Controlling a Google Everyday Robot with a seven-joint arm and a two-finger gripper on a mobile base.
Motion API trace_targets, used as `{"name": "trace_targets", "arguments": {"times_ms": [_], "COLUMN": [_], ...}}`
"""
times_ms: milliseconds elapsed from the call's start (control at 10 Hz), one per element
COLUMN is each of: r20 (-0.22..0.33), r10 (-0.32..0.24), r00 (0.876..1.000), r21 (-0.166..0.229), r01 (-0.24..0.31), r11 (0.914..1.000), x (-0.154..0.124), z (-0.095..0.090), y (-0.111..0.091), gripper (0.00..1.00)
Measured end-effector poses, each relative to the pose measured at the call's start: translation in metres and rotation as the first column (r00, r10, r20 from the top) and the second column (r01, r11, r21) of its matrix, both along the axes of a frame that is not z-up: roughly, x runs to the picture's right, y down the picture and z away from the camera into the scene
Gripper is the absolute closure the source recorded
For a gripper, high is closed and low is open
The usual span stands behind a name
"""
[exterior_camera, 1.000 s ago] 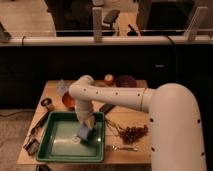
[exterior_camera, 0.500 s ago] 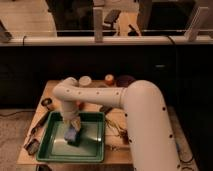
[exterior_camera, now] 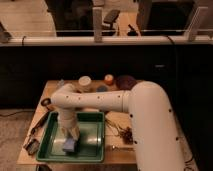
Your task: Wipe tray with sponge
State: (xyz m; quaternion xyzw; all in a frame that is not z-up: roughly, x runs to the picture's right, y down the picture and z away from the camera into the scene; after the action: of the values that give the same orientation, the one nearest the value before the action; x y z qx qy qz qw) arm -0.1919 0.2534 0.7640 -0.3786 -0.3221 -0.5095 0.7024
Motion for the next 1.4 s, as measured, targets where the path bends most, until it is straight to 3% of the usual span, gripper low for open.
{"name": "trace_targets", "arguments": {"times_ms": [200,400,800,1100,1400], "r20": [-0.013,-0.063,-0.156,-0.157,-0.106], "r10": [0.013,0.049,0.118,0.112,0.071], "r00": [1.0,0.997,0.981,0.981,0.992], "r21": [-0.01,0.003,0.078,0.093,0.078], "r01": [-0.013,-0.049,-0.107,-0.098,-0.063], "r11": [0.9999,0.9988,0.9912,0.9909,0.995], "x": [0.017,0.047,0.088,0.085,0.052], "z": [-0.013,-0.018,-0.003,0.018,0.031], "y": [0.009,0.006,-0.034,-0.053,-0.054], "gripper": [0.96,0.96,0.96,0.96,0.96]}}
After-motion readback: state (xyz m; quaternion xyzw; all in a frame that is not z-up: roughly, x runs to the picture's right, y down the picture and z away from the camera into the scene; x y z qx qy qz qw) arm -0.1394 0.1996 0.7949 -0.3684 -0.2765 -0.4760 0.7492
